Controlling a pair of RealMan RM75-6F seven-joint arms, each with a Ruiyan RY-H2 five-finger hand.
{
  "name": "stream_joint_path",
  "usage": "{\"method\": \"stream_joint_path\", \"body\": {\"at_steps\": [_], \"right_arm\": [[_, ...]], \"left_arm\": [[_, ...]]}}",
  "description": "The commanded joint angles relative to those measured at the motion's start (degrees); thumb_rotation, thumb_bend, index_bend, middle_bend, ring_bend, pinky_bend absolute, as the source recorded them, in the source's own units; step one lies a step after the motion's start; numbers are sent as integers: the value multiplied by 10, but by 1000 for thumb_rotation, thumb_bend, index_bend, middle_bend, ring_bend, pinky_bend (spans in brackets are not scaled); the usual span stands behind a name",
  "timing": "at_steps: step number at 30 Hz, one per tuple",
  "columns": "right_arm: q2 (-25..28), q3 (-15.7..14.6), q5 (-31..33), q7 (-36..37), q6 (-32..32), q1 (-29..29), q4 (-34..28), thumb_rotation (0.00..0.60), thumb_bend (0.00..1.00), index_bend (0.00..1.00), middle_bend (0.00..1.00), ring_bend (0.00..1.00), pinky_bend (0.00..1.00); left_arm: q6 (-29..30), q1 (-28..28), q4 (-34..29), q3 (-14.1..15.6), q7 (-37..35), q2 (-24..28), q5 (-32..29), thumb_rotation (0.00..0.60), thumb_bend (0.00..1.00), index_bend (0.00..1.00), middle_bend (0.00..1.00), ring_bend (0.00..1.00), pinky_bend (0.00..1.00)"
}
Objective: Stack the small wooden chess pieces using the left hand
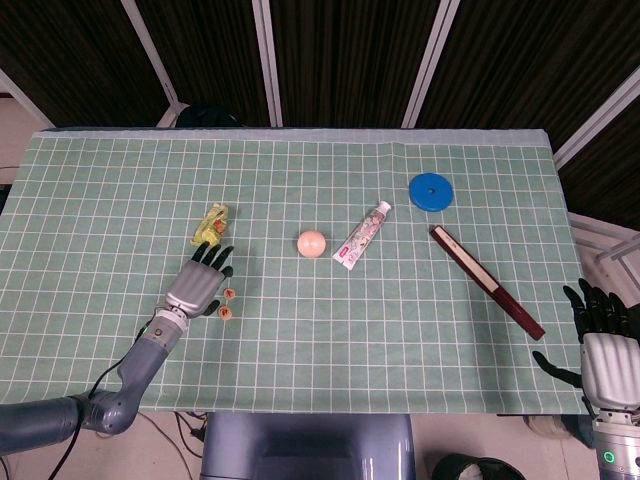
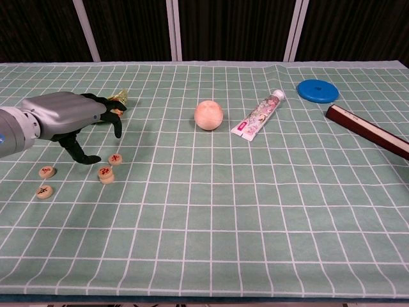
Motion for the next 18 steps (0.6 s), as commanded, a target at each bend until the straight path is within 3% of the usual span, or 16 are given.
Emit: {"method": "stream_joint_path", "body": {"at_steps": [1,18], "right_arm": [[0,0,2,0,-1,0,-1,600,233,119,13,0,0],[0,2,5,1,-1,0,-2,600,233,119,13,0,0]], "left_arm": [[-8,-7,14,-6,-4,-10,-8,600,275,335,0,0,0],[-8,-17,33,-1,18,-34,-23,600,277,409,5,0,0]]}}
